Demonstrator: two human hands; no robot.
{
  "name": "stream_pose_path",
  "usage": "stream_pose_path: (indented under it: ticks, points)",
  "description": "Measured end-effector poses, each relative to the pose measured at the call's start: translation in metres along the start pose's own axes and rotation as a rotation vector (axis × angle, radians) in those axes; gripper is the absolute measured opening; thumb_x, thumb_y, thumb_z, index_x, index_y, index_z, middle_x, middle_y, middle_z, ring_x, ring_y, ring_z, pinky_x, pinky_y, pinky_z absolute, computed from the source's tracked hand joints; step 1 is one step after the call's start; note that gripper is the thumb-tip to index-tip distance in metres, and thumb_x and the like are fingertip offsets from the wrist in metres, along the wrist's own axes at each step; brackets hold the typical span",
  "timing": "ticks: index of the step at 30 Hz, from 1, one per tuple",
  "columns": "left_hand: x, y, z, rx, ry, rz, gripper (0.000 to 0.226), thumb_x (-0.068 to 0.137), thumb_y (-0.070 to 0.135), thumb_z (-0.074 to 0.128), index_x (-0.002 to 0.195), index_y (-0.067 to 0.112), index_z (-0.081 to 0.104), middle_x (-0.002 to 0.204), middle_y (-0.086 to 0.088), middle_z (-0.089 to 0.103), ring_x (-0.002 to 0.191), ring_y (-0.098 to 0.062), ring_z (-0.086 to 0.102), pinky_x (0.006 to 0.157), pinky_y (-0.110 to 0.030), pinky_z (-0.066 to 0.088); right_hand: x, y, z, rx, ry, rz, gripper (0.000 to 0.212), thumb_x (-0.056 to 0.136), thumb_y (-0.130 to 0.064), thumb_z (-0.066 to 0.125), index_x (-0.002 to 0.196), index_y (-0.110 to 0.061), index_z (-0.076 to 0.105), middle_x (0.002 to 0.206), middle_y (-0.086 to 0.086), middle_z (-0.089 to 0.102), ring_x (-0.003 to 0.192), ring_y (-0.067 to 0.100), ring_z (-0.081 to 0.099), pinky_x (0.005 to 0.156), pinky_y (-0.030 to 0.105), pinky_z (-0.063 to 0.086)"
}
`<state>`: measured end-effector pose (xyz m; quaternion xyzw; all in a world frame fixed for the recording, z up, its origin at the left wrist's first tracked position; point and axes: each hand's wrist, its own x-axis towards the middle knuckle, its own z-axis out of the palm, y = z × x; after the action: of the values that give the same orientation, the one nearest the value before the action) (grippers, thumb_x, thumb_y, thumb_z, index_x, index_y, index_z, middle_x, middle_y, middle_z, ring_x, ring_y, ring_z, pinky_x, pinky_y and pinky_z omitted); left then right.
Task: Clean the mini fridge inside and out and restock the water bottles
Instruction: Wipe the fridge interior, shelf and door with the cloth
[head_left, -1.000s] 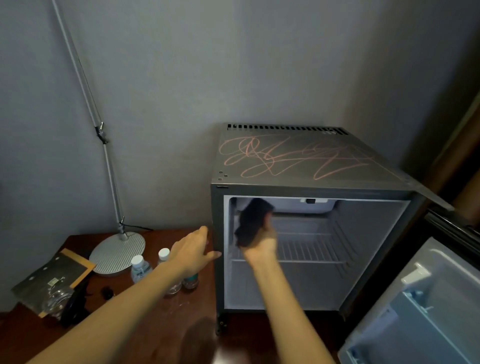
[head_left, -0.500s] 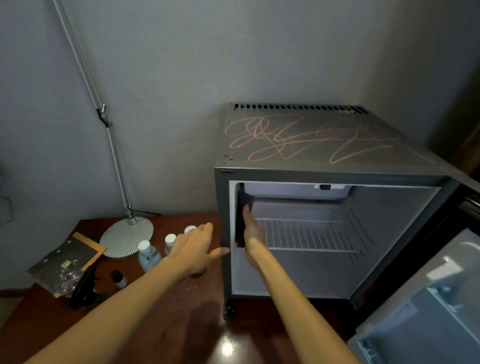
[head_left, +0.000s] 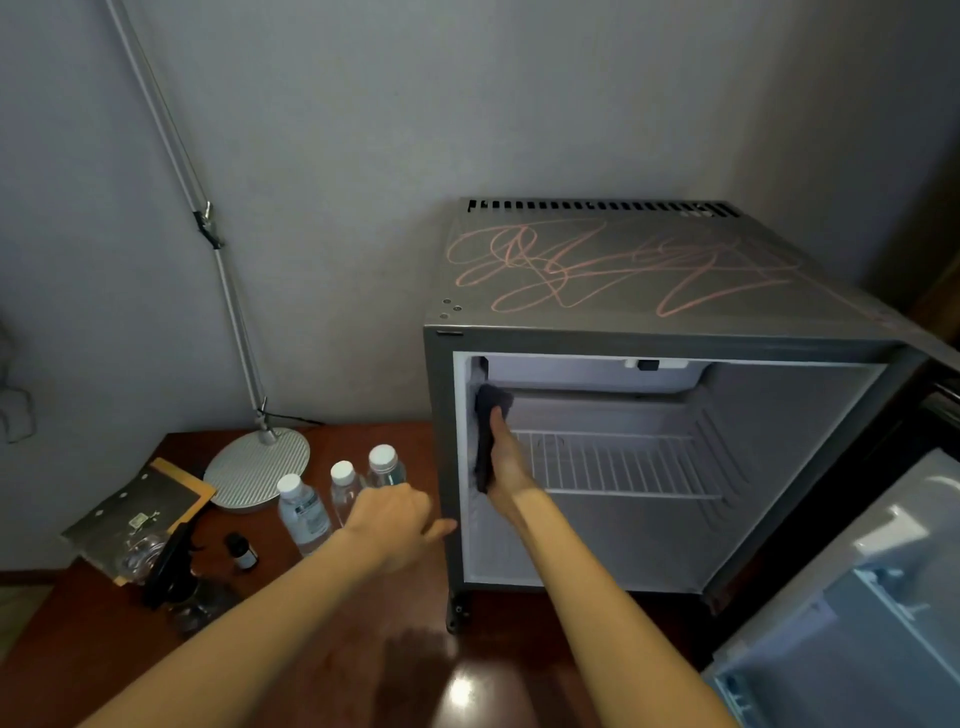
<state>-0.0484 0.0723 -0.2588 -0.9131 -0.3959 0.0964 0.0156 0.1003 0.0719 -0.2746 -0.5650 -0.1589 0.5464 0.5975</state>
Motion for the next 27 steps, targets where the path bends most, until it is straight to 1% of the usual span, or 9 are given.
stream_pose_path:
  ticks: [5, 8, 11, 14, 18, 22, 23, 25, 27]
  points:
    - [0.0, -0.018, -0.005, -0.023, 0.111, -0.088, 0.048, 0.092, 0.063, 0.032, 0.087, 0.019, 0.051, 0.089, -0.003, 0.062, 0.078, -0.019, 0.06, 0.066, -0.031, 0.044, 0.026, -0.02, -0.001, 0.011, 0.022, 0.033, 0.061, 0.097, -0.052, 0.036, 0.131, -0.005, 0.051, 0.129, 0.017, 0.058, 0.119, 0.032, 0.056, 0.105, 0.044, 0.043]
    - [0.003, -0.016, -0.01, -0.015, 0.175, -0.12, 0.051, 0.09, 0.065, 0.032, 0.092, 0.018, 0.05, 0.088, 0.0, 0.059, 0.081, -0.02, 0.061, 0.065, -0.032, 0.041, 0.025, -0.001, -0.009, -0.033, -0.001, 0.008, 0.065, 0.094, -0.057, 0.037, 0.138, -0.01, 0.047, 0.134, 0.015, 0.055, 0.121, 0.029, 0.054, 0.108, 0.045, 0.04]
    - [0.01, -0.01, -0.01, -0.044, 0.188, -0.12, 0.051, 0.088, 0.068, 0.034, 0.091, 0.019, 0.047, 0.088, 0.0, 0.056, 0.082, -0.02, 0.061, 0.063, -0.031, 0.041, 0.001, 0.022, -0.015, -0.053, -0.01, 0.014, 0.059, 0.097, -0.051, 0.036, 0.142, -0.014, 0.043, 0.139, 0.01, 0.05, 0.127, 0.029, 0.049, 0.111, 0.045, 0.035]
    - [0.018, -0.002, -0.006, -0.11, 0.197, -0.104, 0.054, 0.087, 0.068, 0.038, 0.108, 0.019, 0.051, 0.098, -0.001, 0.063, 0.086, -0.021, 0.063, 0.063, -0.031, 0.045, -0.012, 0.038, -0.021, -0.067, -0.014, 0.028, 0.052, 0.1, -0.042, 0.033, 0.144, -0.013, 0.037, 0.143, 0.013, 0.045, 0.13, 0.03, 0.045, 0.112, 0.045, 0.034]
    - [0.024, 0.001, -0.001, -0.189, 0.211, -0.107, 0.055, 0.086, 0.067, 0.041, 0.112, 0.019, 0.051, 0.095, 0.001, 0.062, 0.082, -0.018, 0.062, 0.059, -0.028, 0.043, -0.024, 0.021, -0.033, 0.317, 0.002, 0.064, 0.056, 0.1, -0.041, 0.034, 0.14, -0.003, 0.04, 0.143, 0.019, 0.045, 0.13, 0.034, 0.045, 0.105, 0.046, 0.04]
    - [0.029, -0.006, 0.002, -0.202, 0.233, -0.08, 0.059, 0.084, 0.07, 0.038, 0.111, 0.02, 0.051, 0.078, 0.008, 0.05, 0.07, -0.013, 0.055, 0.059, -0.029, 0.05, -0.023, -0.021, -0.065, 0.356, 0.044, -0.125, 0.053, 0.097, -0.046, 0.04, 0.136, -0.009, 0.046, 0.132, 0.018, 0.053, 0.124, 0.038, 0.05, 0.103, 0.052, 0.041]
    - [0.029, -0.006, 0.003, -0.212, 0.231, -0.077, 0.058, 0.084, 0.07, 0.037, 0.112, 0.02, 0.051, 0.077, 0.008, 0.049, 0.068, -0.012, 0.055, 0.058, -0.029, 0.051, -0.018, -0.029, -0.072, 0.257, 0.092, -0.21, 0.046, 0.097, -0.044, 0.041, 0.13, -0.012, 0.051, 0.125, 0.017, 0.056, 0.119, 0.035, 0.053, 0.102, 0.051, 0.041]
    - [0.03, -0.005, 0.006, -0.225, 0.226, -0.07, 0.061, 0.084, 0.071, 0.034, 0.115, 0.02, 0.05, 0.081, 0.007, 0.055, 0.071, -0.013, 0.059, 0.061, -0.032, 0.054, -0.003, -0.037, -0.083, -0.142, 0.189, -0.46, 0.034, 0.1, -0.035, 0.04, 0.121, -0.014, 0.057, 0.118, 0.012, 0.058, 0.111, 0.025, 0.054, 0.102, 0.042, 0.039]
    - [0.031, -0.006, 0.009, -0.202, 0.224, -0.08, 0.071, 0.078, 0.077, 0.025, 0.115, 0.021, 0.051, 0.09, 0.004, 0.06, 0.075, -0.015, 0.061, 0.063, -0.035, 0.055, 0.019, -0.03, -0.087, -0.622, 0.176, -0.634, 0.038, 0.102, -0.028, 0.037, 0.133, -0.01, 0.051, 0.132, 0.013, 0.053, 0.12, 0.027, 0.049, 0.106, 0.04, 0.036]
